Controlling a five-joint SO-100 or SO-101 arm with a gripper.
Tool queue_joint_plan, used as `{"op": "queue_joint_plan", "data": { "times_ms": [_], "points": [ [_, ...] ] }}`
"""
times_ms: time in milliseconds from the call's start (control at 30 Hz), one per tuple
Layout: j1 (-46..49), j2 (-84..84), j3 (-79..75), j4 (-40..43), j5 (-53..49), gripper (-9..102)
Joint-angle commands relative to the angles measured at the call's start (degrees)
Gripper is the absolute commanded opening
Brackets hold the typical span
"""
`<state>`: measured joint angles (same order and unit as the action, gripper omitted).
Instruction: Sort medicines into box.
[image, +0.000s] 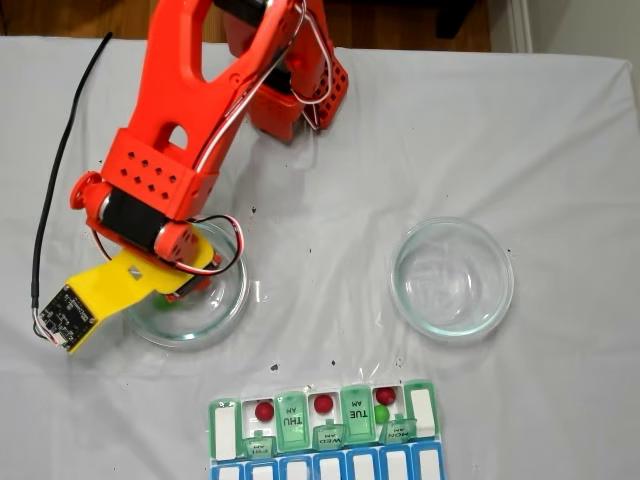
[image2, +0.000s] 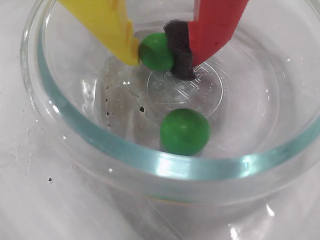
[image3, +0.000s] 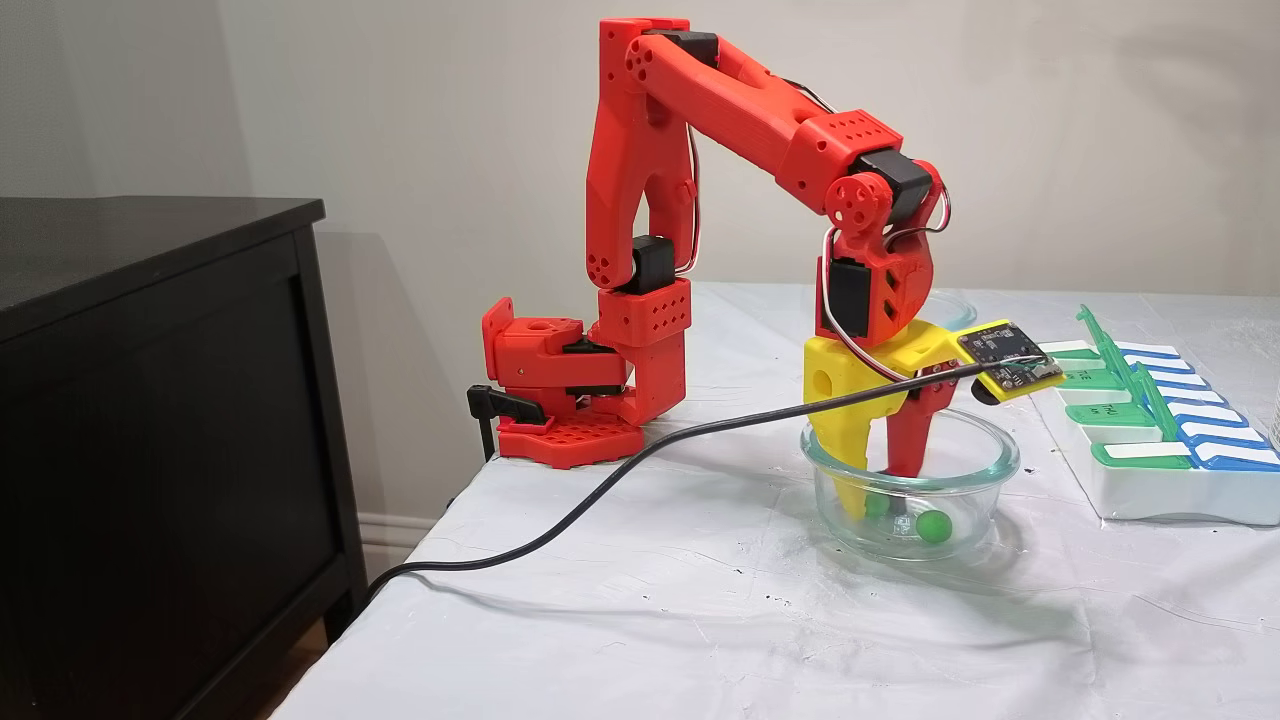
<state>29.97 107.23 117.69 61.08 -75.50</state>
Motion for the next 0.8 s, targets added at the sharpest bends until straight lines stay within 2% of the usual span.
{"op": "queue_joint_plan", "data": {
  "times_ms": [0,333,533,767],
  "points": [
    [0.26,4.92,0.26,0.00,-0.79,4],
    [-0.35,8.44,2.11,-0.70,-0.18,0],
    [-1.32,20.13,0.53,-0.18,6.59,0],
    [-7.12,32.52,0.53,-4.13,18.37,0]
  ]
}}
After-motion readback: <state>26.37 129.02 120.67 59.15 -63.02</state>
